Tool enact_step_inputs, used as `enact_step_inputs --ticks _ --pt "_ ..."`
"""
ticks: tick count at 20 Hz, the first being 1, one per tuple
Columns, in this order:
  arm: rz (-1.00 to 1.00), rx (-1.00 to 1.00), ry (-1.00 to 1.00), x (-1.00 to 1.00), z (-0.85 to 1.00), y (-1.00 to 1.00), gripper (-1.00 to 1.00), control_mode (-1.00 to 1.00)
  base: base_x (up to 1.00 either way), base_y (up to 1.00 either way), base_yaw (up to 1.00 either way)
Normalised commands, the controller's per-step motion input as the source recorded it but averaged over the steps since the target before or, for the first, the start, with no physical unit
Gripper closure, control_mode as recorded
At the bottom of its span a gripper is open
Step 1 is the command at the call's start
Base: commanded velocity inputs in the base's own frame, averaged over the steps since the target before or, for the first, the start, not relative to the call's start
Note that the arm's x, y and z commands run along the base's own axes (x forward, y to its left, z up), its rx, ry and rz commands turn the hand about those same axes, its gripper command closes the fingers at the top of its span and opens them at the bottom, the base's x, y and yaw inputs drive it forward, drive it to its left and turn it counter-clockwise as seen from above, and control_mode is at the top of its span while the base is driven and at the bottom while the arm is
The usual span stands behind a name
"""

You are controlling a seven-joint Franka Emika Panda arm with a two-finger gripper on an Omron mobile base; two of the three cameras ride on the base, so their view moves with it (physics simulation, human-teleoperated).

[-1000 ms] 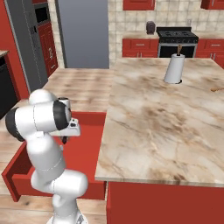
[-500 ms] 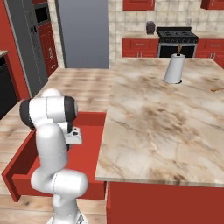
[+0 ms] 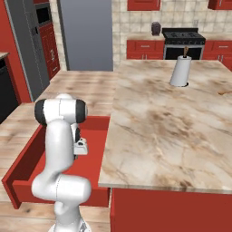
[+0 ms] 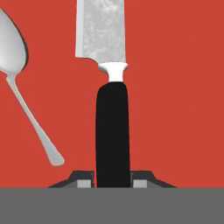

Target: Pick up the metallic utensils from the counter and place them in the open drawer. Make sure not to pick up any wooden utensils.

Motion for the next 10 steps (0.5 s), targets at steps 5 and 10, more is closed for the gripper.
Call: enact_step_inputs --ticks 5,10 --pt "-0.09 -0.06 0.11 0.66 0.00 0.11 1.00 -1.00 0.00 0.00 0.00" --pt "-0.06 -0.03 0.13 0.21 -0.15 0.10 1.00 -1.00 0.00 0.00 0.00"
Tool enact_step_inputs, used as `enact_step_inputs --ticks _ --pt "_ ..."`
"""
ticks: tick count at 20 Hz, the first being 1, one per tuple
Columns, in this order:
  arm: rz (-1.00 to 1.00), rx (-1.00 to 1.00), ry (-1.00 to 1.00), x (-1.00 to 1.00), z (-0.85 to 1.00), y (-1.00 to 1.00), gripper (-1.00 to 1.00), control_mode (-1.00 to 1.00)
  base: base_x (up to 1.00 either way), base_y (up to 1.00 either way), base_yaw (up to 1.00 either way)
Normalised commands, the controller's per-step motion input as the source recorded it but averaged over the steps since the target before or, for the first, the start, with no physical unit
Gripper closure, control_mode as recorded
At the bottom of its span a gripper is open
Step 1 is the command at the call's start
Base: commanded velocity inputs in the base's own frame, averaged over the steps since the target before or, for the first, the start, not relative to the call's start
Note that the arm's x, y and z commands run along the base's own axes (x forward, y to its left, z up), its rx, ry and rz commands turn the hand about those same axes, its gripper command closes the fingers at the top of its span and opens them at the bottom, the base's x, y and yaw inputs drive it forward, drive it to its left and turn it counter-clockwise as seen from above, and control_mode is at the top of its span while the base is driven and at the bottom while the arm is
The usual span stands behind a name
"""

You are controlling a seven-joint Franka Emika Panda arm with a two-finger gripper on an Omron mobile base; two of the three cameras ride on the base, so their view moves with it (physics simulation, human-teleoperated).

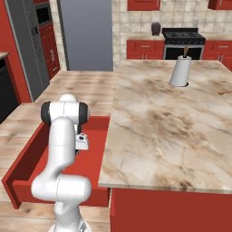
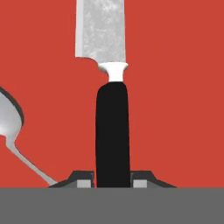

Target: Pick up the metallic utensils from the counter and place them in the open drawer. Make sure not to pick up any wooden utensils.

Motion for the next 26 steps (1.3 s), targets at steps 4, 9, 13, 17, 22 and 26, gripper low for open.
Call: enact_step_inputs --ticks 4,9,13,17,22,26 --pt "0.00 0.00 0.13 -0.26 -0.46 0.00 1.00 -1.00 0.00 0.00 0.00" --pt "0.00 0.00 0.11 -0.13 -0.45 0.00 1.00 -1.00 0.00 0.00 0.00" --pt "0.00 0.00 0.09 -0.04 -0.37 0.00 1.00 -1.00 0.00 0.00 0.00" --pt "0.00 0.00 0.05 0.00 -0.09 0.00 1.00 -1.00 0.00 0.00 0.00" --pt "0.00 0.00 0.01 0.00 0.03 0.00 -1.00 -1.00 0.00 0.00 0.00" --pt "0.00 0.00 0.00 0.00 0.15 0.00 -1.00 -1.00 0.00 0.00 0.00"
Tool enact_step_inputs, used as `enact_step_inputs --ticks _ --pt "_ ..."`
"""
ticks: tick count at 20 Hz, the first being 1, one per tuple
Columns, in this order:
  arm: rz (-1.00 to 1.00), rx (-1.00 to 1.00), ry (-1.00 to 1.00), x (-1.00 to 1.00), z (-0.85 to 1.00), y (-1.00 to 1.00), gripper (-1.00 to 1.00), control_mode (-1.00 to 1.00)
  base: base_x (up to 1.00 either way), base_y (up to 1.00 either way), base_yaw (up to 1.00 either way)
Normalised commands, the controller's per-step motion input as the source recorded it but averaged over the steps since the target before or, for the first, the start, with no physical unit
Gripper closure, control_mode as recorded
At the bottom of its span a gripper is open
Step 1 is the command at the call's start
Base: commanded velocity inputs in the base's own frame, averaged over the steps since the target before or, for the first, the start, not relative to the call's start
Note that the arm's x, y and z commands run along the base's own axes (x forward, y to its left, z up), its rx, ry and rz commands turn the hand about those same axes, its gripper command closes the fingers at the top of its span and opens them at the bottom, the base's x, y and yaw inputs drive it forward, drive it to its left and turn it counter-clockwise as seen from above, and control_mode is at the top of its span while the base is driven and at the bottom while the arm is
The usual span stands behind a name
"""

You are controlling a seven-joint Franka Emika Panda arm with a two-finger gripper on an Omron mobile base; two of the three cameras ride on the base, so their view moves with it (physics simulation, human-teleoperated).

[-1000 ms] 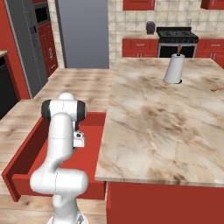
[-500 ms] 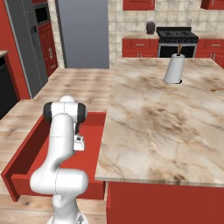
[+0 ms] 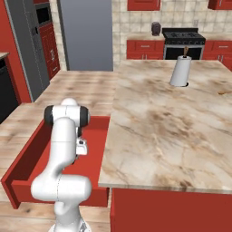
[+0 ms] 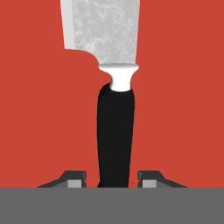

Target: Pick up the metallic utensils from the counter and place them in the open drawer. Make sure not to pick up any wooden utensils.

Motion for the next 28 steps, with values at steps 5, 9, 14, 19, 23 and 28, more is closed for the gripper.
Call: enact_step_inputs --ticks 5,9,14,19,23,28 --pt "0.00 -0.02 0.00 0.00 0.36 0.00 -1.00 -1.00 0.00 0.00 0.00" --pt "0.00 0.00 0.00 0.00 0.90 0.00 -1.00 -1.00 0.00 0.00 0.00" --pt "0.00 0.01 0.00 -0.04 1.00 -0.07 -1.00 -1.00 0.00 0.00 0.00" --pt "0.00 0.02 0.00 -0.31 1.00 -0.06 -1.00 -1.00 0.00 0.00 0.00" --pt "0.00 0.01 -0.02 -0.59 1.00 0.00 -1.00 -1.00 0.00 0.00 0.00" --pt "0.00 0.01 -0.07 -0.90 1.00 0.00 -1.00 -1.00 0.00 0.00 0.00"
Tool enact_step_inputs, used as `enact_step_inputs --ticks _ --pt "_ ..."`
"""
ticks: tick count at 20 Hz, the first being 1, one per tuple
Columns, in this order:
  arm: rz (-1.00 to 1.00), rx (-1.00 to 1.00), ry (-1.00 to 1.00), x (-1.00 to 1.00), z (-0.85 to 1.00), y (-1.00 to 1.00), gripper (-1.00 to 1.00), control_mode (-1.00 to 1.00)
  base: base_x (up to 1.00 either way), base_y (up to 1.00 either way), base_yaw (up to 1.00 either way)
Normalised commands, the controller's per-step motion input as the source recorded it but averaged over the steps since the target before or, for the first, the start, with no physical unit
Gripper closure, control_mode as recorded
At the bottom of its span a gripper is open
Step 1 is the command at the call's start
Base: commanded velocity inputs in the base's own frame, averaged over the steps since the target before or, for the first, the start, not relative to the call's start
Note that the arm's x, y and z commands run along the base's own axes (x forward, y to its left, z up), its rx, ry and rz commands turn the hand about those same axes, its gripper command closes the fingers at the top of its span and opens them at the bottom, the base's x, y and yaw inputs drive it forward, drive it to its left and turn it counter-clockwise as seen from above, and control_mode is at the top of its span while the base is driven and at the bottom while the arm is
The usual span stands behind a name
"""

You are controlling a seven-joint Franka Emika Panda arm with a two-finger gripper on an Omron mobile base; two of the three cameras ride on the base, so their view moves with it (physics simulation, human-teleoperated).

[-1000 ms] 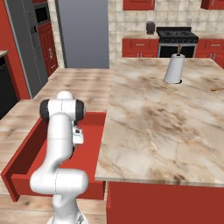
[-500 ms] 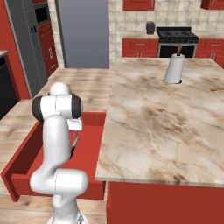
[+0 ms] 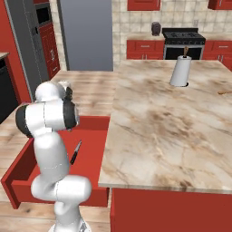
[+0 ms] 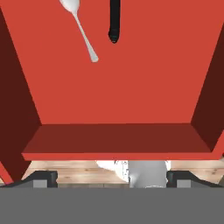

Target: Pick up the metallic utensils from the counter and place them in the open drawer. Make sure not to pick up any wooden utensils.

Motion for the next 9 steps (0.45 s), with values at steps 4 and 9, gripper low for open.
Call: enact_step_inputs --ticks 4,9 --pt "0.00 0.00 -0.10 -0.99 0.84 -0.01 -1.00 -1.00 0.00 0.00 0.00" --pt "0.00 0.00 -0.12 -0.99 0.61 -0.08 -1.00 -1.00 0.00 0.00 0.00"
